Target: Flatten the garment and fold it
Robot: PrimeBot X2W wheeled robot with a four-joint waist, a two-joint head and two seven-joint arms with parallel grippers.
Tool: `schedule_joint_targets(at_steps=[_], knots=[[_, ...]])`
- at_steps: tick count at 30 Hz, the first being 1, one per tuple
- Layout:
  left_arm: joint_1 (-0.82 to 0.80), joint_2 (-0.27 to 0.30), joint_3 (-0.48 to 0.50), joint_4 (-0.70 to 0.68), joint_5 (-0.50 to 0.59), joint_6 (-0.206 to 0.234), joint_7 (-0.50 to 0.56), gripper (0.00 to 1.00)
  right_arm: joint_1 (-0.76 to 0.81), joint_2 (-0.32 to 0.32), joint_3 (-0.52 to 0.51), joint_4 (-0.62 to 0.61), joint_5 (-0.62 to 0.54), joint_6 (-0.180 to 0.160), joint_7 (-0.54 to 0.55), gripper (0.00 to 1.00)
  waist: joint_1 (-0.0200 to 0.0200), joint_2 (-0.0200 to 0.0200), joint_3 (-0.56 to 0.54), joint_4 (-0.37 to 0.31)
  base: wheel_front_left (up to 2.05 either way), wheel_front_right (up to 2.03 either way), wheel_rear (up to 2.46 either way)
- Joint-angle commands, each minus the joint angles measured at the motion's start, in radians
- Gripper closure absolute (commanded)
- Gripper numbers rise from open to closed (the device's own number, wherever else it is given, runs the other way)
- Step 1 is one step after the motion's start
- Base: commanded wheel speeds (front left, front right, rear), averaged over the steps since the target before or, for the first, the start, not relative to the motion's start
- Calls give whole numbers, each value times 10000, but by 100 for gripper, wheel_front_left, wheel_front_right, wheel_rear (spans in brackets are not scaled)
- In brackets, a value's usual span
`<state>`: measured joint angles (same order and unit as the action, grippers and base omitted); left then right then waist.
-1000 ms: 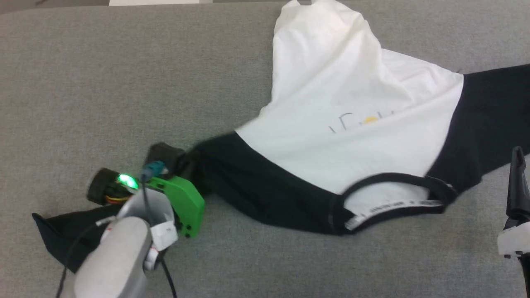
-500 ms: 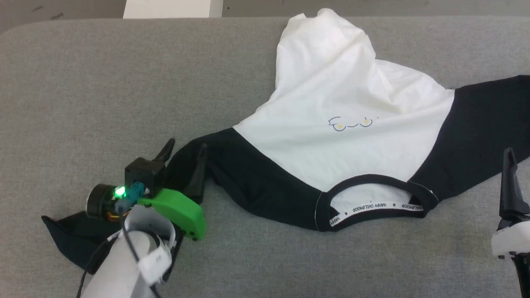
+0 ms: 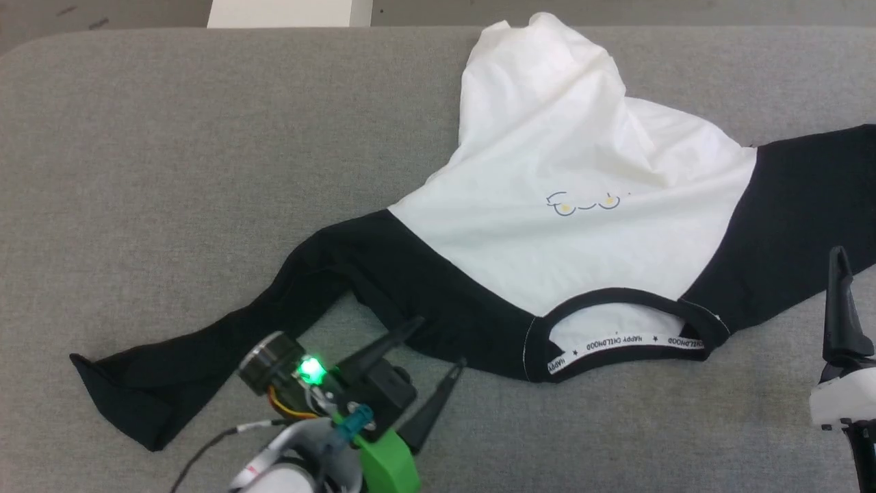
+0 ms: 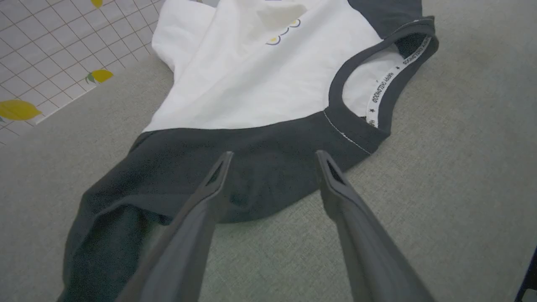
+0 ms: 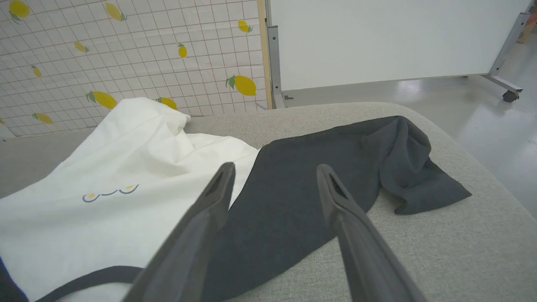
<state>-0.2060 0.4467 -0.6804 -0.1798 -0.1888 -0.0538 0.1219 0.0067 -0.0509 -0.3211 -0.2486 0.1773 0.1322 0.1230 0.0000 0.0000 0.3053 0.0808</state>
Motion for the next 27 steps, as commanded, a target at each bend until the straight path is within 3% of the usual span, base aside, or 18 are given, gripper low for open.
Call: schedule_joint_targets(at_steps=[1, 7, 16, 20, 21, 22, 27], knots=[[-217, -120, -170, 193, 168, -130, 43, 0, -37, 7, 43, -71, 43, -15, -9, 0, 0, 0, 219, -77, 0, 0, 0], [-908, -408, -841, 1228, 632, -367, 204, 0, -146, 7, 6, -203, -35, -15, 49, 0, 0, 0, 593, -224, 0, 0, 0], [-1796, -213, -1775, 2799, 1547, -585, 705, 0, -222, 7, 60, -212, -14, -15, 50, 0, 0, 0, 751, -393, 0, 0, 0], [-1919, -410, -1646, 3193, 1567, -242, 414, 0, -227, 7, 77, -196, -7, -15, 64, 0, 0, 0, 718, -446, 0, 0, 0], [-1927, -483, -1559, 3313, 1529, -93, 326, 58, -229, 7, 76, -195, -7, -15, 75, 0, 0, 0, 697, -456, 0, 0, 0], [-1905, -557, -1468, 3398, 1446, 26, 240, 100, -231, 7, 75, -195, -6, -15, 83, 0, 0, 0, 676, -463, 0, 0, 0], [-1612, -803, -846, 3642, 796, 631, -167, 100, -171, 7, 45, -169, -1, -15, 121, 0, 0, 0, 442, -450, 0, 0, 0]])
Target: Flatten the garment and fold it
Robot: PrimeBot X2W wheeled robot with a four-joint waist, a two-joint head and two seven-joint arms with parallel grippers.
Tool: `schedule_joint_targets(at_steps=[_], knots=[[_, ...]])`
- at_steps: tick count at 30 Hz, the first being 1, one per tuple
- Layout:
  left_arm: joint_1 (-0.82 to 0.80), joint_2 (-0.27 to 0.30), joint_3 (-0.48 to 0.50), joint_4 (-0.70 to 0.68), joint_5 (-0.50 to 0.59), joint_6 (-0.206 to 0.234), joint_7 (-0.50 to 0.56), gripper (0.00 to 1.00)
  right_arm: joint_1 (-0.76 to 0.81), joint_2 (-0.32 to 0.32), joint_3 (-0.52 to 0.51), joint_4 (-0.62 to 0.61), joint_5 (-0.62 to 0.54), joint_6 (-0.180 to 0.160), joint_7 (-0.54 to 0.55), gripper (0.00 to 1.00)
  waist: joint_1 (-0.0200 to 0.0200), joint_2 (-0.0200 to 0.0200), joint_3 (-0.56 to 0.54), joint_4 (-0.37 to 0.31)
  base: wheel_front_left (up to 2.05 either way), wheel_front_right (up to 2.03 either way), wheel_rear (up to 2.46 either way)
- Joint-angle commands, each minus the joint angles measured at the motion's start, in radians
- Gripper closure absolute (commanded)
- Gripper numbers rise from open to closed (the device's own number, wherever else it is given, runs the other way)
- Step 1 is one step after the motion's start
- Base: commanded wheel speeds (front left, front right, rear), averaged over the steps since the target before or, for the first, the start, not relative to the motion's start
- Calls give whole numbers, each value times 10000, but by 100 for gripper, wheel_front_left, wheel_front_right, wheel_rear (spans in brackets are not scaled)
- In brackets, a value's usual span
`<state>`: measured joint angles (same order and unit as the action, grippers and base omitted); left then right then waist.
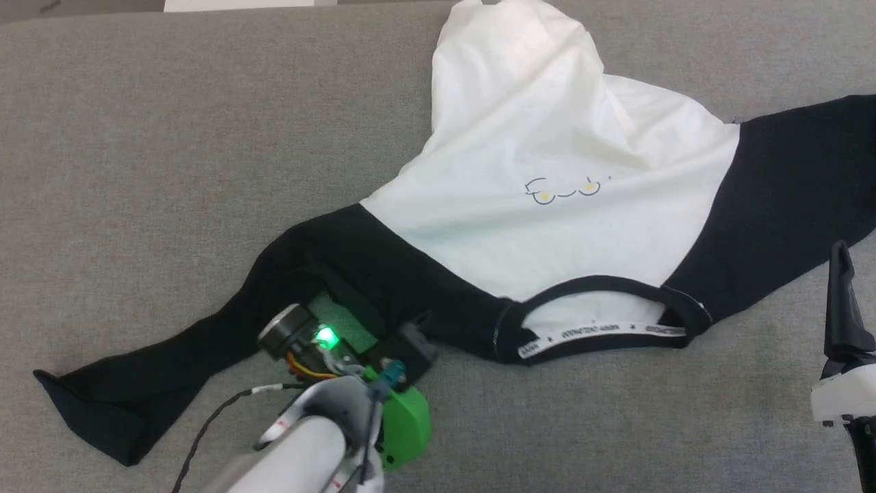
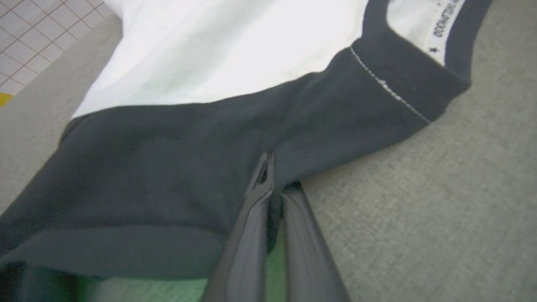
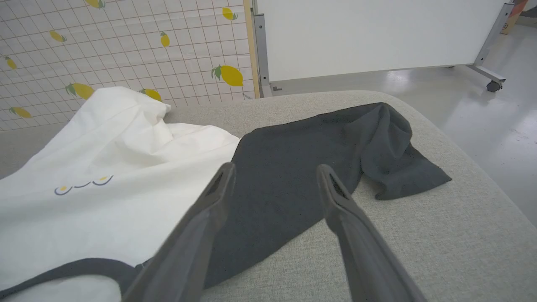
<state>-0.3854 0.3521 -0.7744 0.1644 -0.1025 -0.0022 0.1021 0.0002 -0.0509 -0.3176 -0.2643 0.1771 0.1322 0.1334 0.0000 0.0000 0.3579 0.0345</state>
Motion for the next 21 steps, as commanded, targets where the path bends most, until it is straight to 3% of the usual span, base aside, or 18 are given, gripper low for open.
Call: schedule_joint_targets(at_steps=[1, 5, 11, 21], knots=[[290, 93, 260, 150, -262, 234, -107, 100, -86, 7, 20, -6, 3, -15, 24, 0, 0, 0, -142, 24, 0, 0, 0], [808, 133, 870, -387, -810, 754, -671, 100, 42, 7, 262, 47, 425, -15, 317, 0, 0, 0, -348, 103, 0, 0, 0], [1557, 464, 1340, -1368, -1021, 1440, -852, 100, 553, 7, 121, 358, 687, -15, 1909, 0, 0, 0, -390, 388, 0, 0, 0], [1354, 285, 1096, -1882, -955, 1442, -774, 100, 40, 7, 214, 1081, 880, -15, 2522, 0, 0, 0, 209, 833, 0, 0, 0]])
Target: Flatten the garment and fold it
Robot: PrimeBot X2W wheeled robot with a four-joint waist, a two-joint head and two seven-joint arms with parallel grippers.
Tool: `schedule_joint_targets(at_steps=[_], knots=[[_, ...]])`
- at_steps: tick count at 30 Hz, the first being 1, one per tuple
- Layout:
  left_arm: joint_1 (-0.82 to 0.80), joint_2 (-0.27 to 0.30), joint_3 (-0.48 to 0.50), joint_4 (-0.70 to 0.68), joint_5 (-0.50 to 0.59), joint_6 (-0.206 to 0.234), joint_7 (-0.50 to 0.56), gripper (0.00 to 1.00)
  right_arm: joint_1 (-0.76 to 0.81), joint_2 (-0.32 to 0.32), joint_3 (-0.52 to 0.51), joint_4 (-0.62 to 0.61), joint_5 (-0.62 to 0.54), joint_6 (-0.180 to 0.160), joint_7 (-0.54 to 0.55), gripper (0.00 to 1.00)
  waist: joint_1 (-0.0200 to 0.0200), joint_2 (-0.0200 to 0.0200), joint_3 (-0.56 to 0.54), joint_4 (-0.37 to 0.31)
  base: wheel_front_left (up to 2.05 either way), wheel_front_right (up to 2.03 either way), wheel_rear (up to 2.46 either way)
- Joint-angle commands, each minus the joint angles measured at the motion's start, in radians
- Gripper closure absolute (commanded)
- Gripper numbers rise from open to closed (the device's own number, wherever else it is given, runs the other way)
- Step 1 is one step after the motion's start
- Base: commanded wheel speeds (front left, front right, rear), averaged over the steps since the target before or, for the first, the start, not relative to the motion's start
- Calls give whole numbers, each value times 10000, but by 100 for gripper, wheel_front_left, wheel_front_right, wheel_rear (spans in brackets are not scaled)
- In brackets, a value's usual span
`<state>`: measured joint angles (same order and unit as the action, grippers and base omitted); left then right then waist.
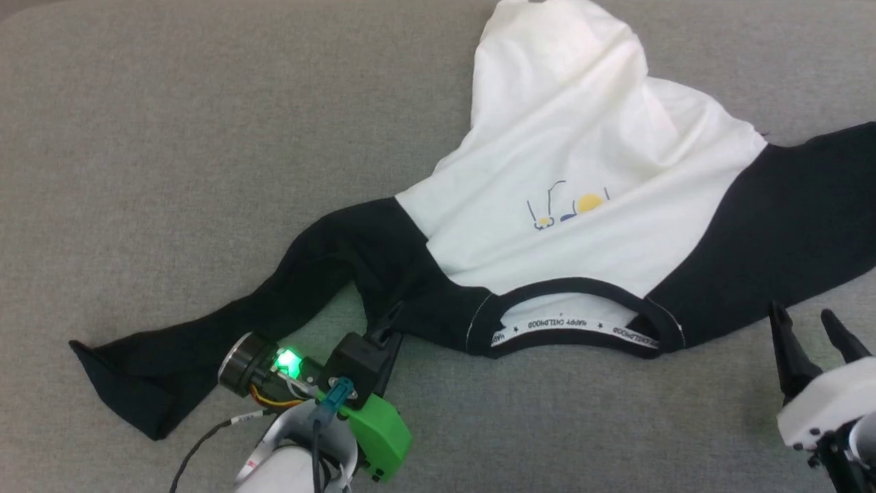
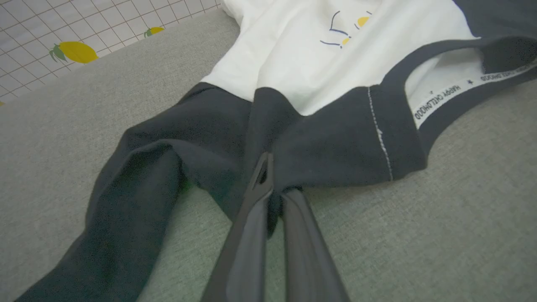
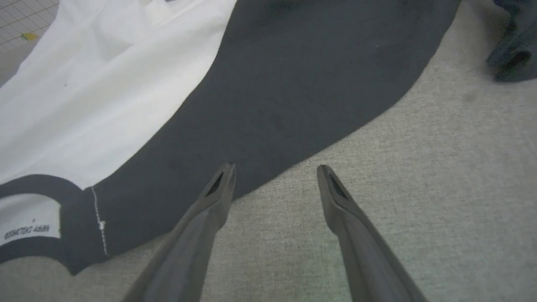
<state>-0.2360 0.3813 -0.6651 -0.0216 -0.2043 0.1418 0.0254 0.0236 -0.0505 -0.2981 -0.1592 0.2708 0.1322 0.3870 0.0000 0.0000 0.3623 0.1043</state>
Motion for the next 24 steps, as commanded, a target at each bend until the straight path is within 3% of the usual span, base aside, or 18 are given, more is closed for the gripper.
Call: schedule_joint_targets(at_steps=[1, 10, 18, 20, 21, 24], knots=[[-179, -27, -16, -11, 65, -11, -11, 100, -286, 3, 46, 110, -92, -15, -1, 0, 0, 0, 204, 160, 0, 0, 0], [-437, -131, -132, 56, 68, -43, -2, 100, -924, 3, -348, 1499, -133, -15, 406, 0, 0, 0, 520, 455, 0, 0, 0], [-543, -160, -155, 95, 37, 5, -42, 100, -1454, 3, 11, 2200, 102, -15, 134, 0, 0, 0, 717, 516, 0, 0, 0], [-586, -188, -168, 124, 20, 4, -61, 100, -1684, 3, 41, 2336, 140, -15, -79, 72, 0, 0, 736, 495, 0, 0, 0], [-609, -201, -172, 142, 10, 1, -72, 100, -1790, 3, 59, 2392, 117, -15, -184, 100, 0, 0, 733, 484, 0, 0, 0], [-682, -256, -146, 201, -36, 16, -198, 100, -2139, 3, 56, 2521, 135, -15, -669, 100, 0, 0, 602, 418, 0, 0, 0]])
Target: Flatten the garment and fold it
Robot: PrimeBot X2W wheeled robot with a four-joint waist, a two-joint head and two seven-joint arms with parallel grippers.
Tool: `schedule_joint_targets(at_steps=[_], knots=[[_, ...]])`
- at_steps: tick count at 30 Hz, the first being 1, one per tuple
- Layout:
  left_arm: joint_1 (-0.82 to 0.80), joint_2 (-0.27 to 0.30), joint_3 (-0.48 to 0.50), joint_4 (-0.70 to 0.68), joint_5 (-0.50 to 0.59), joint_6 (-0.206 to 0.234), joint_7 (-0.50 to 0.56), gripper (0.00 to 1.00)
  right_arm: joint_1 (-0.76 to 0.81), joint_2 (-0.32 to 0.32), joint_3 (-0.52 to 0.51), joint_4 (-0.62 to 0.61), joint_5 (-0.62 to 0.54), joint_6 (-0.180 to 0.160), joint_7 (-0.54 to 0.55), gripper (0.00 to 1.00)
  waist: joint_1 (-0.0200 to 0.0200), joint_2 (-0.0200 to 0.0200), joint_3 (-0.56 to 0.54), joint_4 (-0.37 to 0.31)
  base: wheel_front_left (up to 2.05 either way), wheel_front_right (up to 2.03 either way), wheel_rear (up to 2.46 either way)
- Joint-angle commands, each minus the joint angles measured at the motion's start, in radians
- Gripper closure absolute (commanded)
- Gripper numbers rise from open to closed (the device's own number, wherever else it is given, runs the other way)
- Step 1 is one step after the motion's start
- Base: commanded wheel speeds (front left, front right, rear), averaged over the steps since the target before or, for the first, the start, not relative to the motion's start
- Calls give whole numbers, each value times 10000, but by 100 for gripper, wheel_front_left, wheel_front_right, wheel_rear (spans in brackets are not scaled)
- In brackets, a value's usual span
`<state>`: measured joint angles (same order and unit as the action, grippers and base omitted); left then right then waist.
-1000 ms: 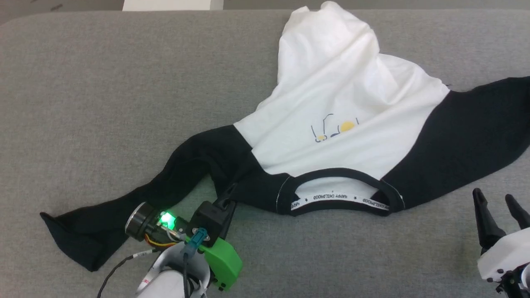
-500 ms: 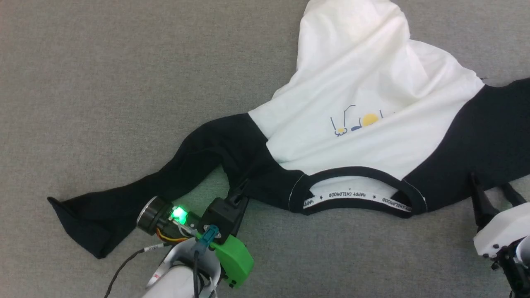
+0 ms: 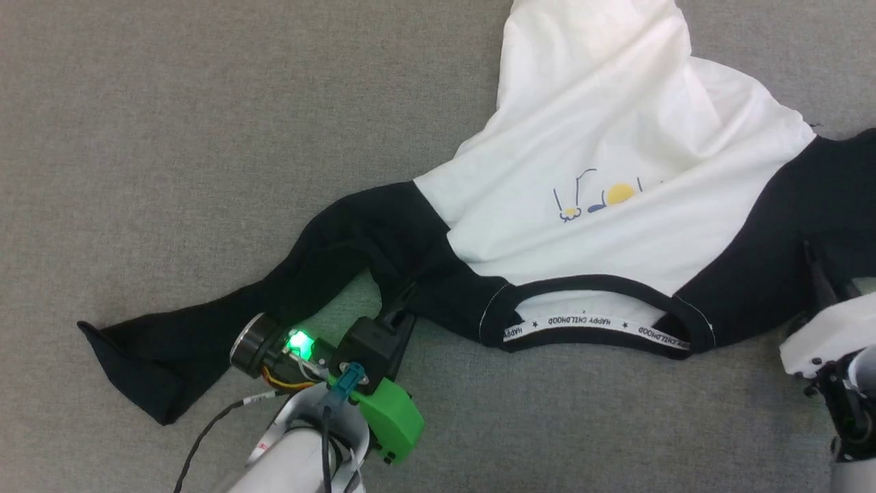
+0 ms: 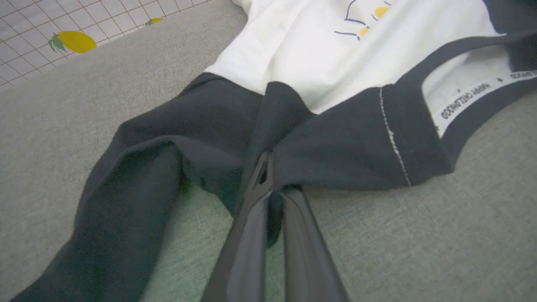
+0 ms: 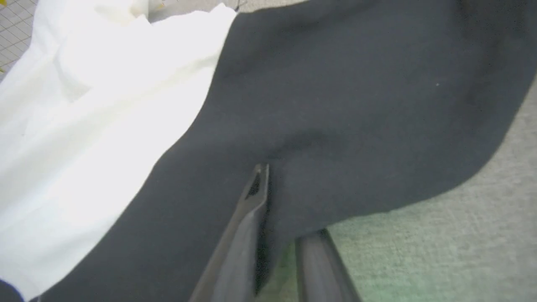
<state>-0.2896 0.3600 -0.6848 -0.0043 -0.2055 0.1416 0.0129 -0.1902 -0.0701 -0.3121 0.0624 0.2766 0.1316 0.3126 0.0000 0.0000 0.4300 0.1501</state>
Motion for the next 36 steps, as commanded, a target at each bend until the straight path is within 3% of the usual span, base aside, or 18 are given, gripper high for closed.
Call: schedule_joint_targets(at_steps=[1, 7, 10, 21, 36], knots=[[-150, -53, 82, 37, -38, 48, -142, 100, -72, 199, 228, 317, 72, -9, -78, 100, 0, 0, -156, -66, 0, 0, 0], [-127, -187, 486, -202, -332, 314, -789, 100, -210, 199, 478, -112, 246, -9, -992, 100, 0, 0, -903, -298, 0, 0, 0], [-346, -221, 882, -766, -579, 412, -1182, 100, -240, 199, 921, -1172, 280, -9, -1254, 100, 0, 0, -1730, -560, 0, 0, 0], [-1835, 31, 2050, -2279, -895, 798, -297, 100, -1935, -27, 1903, -3671, -323, -9, -132, 100, 0, 0, -3271, -1120, 0, 0, 0], [-5311, 758, 2516, -2382, -1269, -113, 2621, 100, -5519, -753, 2929, -3435, -276, -9, 1414, 100, 0, 0, -3957, -1382, 0, 0, 0]])
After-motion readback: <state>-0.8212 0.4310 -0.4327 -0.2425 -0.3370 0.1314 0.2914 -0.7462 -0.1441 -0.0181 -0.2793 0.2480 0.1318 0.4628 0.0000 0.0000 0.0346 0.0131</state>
